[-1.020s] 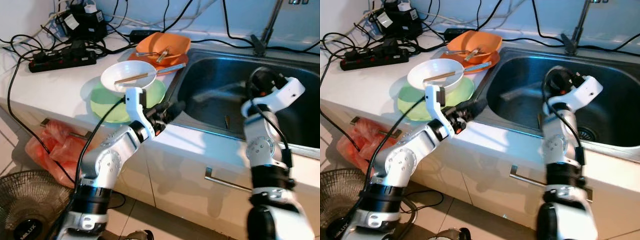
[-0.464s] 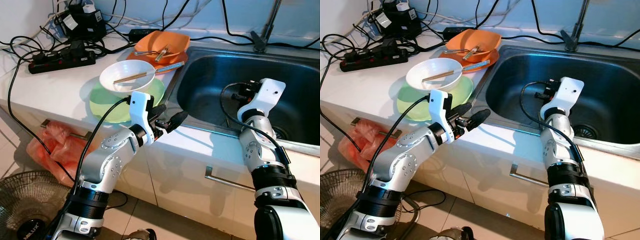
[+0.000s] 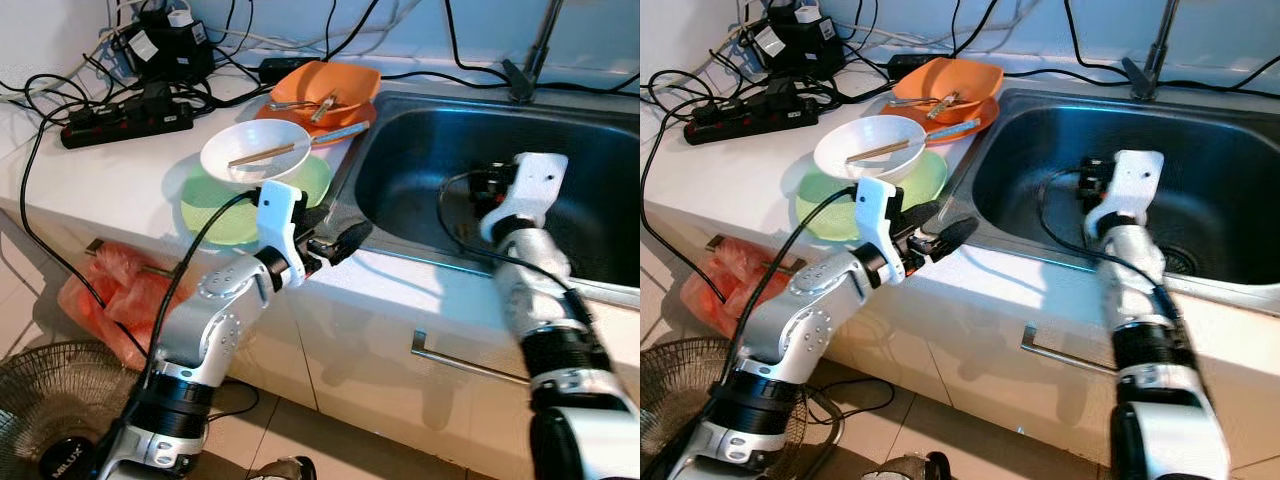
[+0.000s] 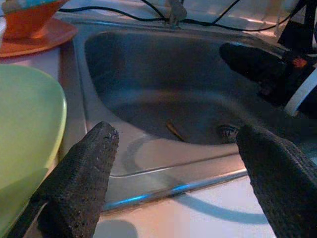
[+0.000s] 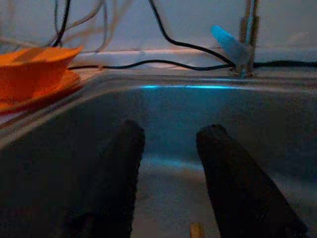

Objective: Kitchen organization

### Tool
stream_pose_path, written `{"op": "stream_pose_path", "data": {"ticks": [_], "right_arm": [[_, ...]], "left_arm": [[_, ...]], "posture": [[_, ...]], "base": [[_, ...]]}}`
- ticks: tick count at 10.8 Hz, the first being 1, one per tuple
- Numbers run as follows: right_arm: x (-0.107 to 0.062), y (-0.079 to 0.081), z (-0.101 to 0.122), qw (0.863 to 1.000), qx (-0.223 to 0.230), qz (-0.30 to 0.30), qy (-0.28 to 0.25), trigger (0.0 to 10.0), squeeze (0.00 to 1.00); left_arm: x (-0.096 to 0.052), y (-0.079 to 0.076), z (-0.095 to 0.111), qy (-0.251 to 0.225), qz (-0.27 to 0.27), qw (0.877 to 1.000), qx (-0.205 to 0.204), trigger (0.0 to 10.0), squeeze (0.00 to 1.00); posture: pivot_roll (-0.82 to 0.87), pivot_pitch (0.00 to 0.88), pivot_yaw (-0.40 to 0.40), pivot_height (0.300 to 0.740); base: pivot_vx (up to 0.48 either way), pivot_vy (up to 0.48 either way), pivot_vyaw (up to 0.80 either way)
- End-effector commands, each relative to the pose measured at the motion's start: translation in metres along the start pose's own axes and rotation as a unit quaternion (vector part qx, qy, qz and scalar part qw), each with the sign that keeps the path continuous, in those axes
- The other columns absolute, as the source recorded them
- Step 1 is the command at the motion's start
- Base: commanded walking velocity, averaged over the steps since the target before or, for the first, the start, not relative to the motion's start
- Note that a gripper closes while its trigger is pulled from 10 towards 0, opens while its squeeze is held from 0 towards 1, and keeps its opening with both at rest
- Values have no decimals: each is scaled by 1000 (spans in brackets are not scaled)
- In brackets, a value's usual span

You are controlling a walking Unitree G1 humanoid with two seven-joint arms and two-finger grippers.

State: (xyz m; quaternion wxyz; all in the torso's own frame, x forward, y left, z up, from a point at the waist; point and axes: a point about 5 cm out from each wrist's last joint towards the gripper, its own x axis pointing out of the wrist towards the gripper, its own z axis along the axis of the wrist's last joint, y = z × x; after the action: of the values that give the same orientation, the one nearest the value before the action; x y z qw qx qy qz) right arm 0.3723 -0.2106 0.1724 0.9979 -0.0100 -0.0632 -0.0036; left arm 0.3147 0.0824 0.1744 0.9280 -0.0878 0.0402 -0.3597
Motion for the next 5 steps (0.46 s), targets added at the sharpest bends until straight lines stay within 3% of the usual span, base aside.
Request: {"op": "stream_pose_path", "data": {"ticks": [1, 2, 5], "right_arm": [[1, 2, -2, 1000, -18, 21, 10, 10000, 1000], [3, 5, 3, 997, -44, 56, 7, 10000, 1000], [0, 18, 10, 993, -52, 105, -8, 10000, 1000]], "left_arm": [[-6, 3, 3, -6, 6, 1000, 19, 10000, 0], [-16, 15, 8, -14, 32, 998, 46, 10000, 0], [-40, 34, 23, -30, 69, 994, 85, 10000, 0]], "posture": [[120, 94, 160, 740], [112, 102, 172, 740], [109, 117, 161, 740]], "base": [[0, 0, 0], [0, 0, 0], [0, 0, 0]]}}
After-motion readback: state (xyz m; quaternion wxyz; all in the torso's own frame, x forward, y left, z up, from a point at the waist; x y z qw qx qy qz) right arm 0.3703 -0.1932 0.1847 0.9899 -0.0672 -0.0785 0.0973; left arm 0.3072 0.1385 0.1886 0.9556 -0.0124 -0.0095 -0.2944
